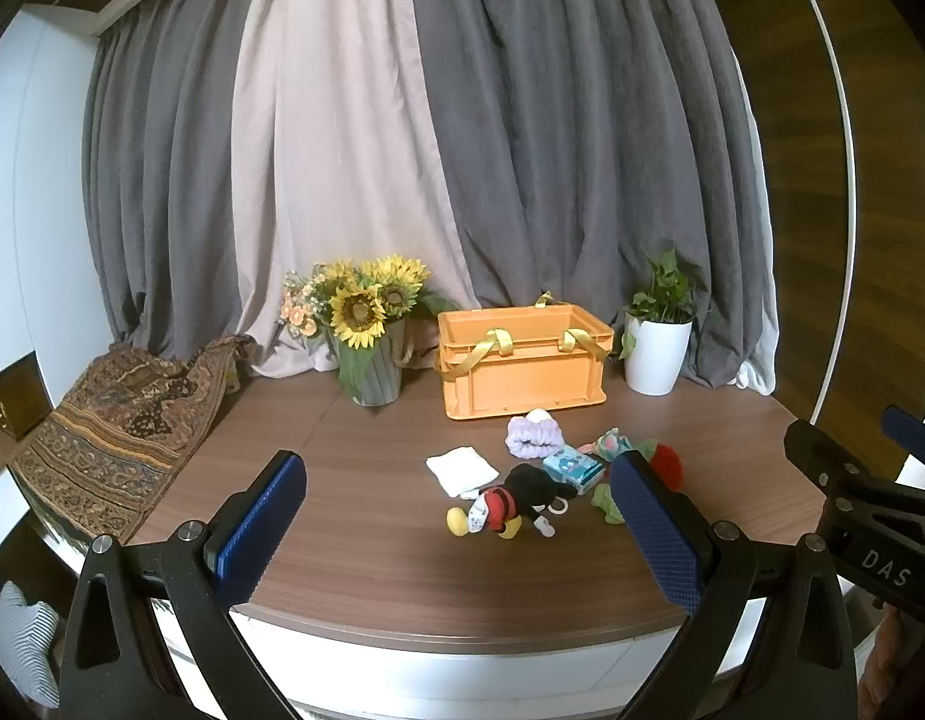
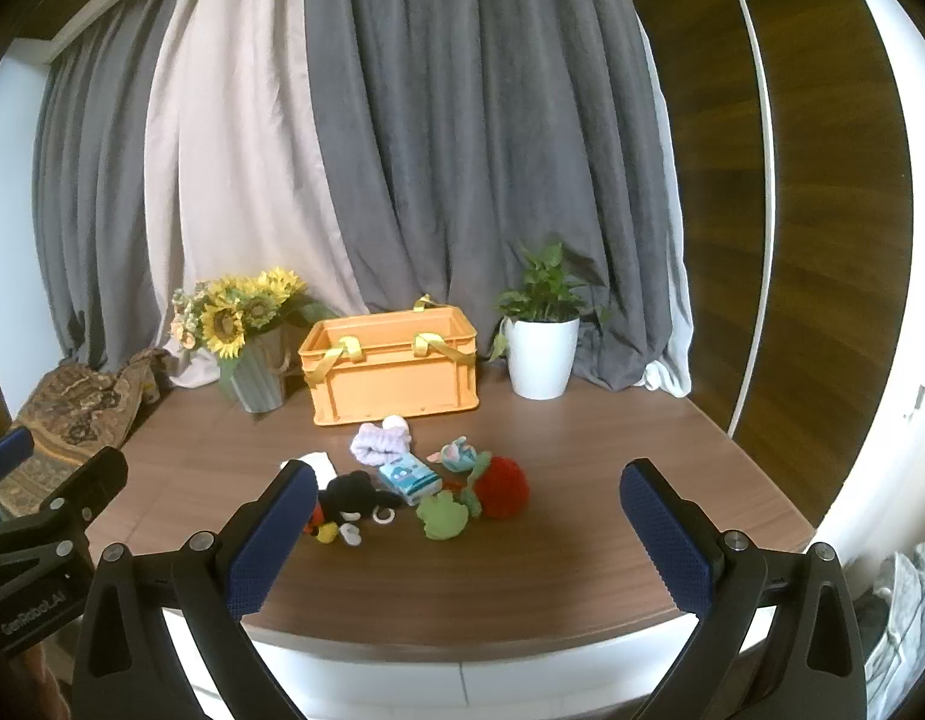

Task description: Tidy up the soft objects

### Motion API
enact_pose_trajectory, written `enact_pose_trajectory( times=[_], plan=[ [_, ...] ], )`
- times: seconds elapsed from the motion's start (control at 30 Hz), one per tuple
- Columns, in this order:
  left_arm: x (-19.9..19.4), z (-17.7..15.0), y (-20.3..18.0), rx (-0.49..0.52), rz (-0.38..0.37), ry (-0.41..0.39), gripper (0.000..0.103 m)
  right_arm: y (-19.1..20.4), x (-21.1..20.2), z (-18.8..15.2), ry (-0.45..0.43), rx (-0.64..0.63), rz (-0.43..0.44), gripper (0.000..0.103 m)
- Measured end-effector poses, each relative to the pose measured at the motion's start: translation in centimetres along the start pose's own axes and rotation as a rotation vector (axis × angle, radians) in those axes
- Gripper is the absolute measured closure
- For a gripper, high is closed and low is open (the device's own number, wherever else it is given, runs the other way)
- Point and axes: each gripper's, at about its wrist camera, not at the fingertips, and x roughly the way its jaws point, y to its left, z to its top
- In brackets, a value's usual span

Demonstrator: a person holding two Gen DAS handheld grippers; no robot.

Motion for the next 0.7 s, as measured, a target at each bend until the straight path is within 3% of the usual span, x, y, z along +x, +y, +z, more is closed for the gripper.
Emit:
enact_pose_trajectory(
  times=[0.7],
  plan=[
    [-0.04,0.26,-0.16,0.002,-0.011,0.001,0.0,0.03,-0.21,0.08,0.004,0.001,0.006,0.001]
  ],
)
